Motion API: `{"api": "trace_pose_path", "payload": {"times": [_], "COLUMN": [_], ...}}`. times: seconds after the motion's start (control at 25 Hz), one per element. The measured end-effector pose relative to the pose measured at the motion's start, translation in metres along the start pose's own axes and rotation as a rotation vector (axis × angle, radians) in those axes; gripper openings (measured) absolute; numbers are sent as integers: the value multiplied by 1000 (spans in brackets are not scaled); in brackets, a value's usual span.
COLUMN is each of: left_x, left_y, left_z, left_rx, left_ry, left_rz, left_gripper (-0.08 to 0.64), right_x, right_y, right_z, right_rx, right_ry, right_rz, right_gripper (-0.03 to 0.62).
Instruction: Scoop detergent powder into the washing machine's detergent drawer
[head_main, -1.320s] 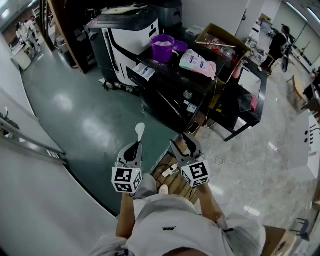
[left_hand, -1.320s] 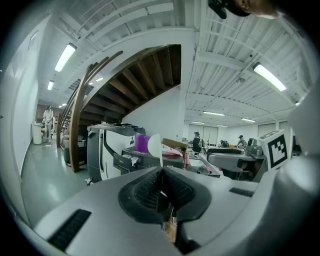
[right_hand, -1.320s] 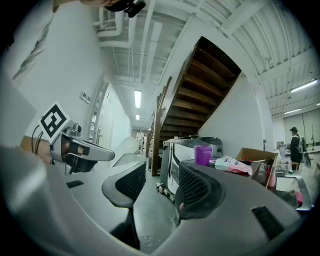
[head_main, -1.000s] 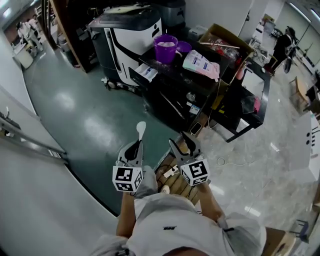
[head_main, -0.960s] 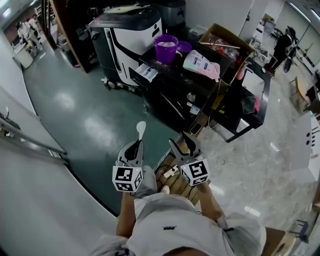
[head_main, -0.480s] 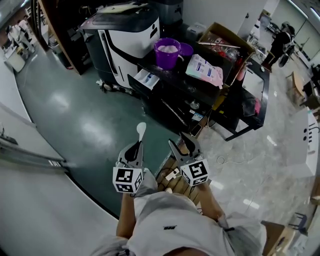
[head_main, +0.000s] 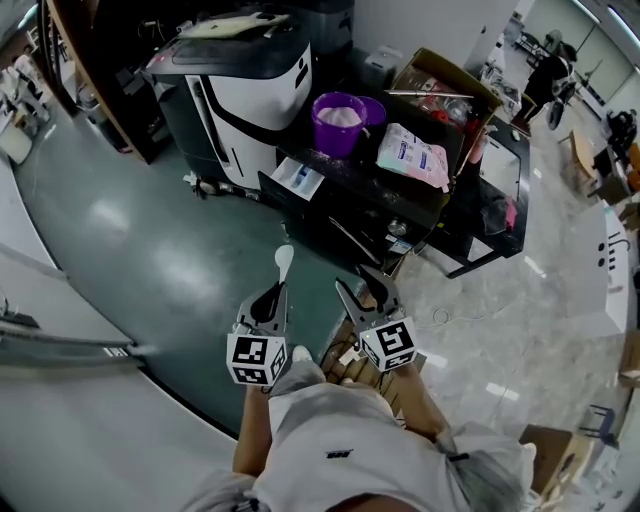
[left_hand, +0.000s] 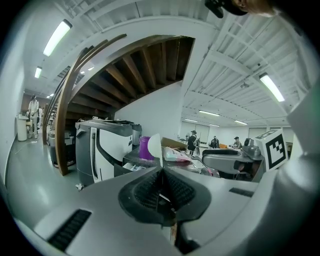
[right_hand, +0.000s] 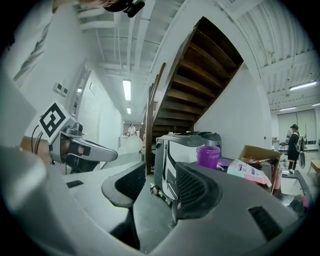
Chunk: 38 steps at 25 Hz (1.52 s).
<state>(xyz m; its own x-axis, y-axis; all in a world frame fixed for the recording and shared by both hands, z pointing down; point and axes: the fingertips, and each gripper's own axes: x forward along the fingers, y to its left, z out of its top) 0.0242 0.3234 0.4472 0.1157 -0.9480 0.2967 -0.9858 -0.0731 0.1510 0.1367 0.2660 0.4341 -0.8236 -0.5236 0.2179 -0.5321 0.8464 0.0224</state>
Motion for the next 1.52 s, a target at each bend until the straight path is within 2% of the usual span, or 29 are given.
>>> {"api": "trace_pose_path", "payload": {"times": [0.4,0.72,0.92,1.52], "left_x": [14,40,66,166], "left_y": [48,53,53,65], "left_z": [40,52,58,102], "left_rx": [-2,-14,-12,1], "left_ry": [-17,-21,-4,17], "left_rz": [-59,-96,-98,-34], "left_gripper": [15,15,15,15], "right_x": [35,52,67,137], "right_y": [-2,-14,-37,-130], "right_z": [31,36,32,53], "right_rx": [-16,-14,-2,15], "right_ry": [40,50,59,34], "right_rz": [-91,-115,-106,-32], "right_gripper": [187,187,187,186]}}
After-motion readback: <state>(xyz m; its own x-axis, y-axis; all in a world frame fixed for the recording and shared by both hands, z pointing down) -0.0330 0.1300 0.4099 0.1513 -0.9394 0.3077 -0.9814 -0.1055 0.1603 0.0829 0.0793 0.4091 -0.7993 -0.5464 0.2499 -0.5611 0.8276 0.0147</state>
